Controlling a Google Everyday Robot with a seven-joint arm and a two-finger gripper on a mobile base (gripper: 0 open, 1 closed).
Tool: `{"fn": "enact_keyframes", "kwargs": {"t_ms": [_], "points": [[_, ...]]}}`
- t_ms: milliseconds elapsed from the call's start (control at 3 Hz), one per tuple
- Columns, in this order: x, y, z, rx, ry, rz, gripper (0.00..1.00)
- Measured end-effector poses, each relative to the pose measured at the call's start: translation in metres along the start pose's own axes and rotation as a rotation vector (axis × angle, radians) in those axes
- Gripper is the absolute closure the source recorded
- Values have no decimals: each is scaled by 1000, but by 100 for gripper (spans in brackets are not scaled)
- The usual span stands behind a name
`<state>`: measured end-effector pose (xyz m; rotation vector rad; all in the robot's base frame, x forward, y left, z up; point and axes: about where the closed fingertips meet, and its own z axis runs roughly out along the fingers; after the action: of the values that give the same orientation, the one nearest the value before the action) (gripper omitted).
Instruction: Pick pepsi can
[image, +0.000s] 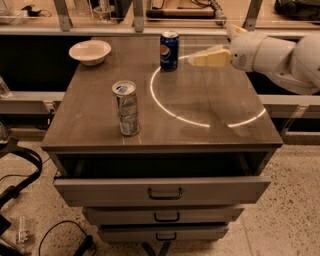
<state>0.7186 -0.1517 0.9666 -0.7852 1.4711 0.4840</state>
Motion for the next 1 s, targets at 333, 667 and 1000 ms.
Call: {"fn": "enact_keyframes", "kwargs": {"t_ms": [333,667,1000], "points": [[16,-7,70,-58,-34,74,0],[25,-8,102,-88,-44,105,0],[44,6,137,-142,-37,152,0]]}}
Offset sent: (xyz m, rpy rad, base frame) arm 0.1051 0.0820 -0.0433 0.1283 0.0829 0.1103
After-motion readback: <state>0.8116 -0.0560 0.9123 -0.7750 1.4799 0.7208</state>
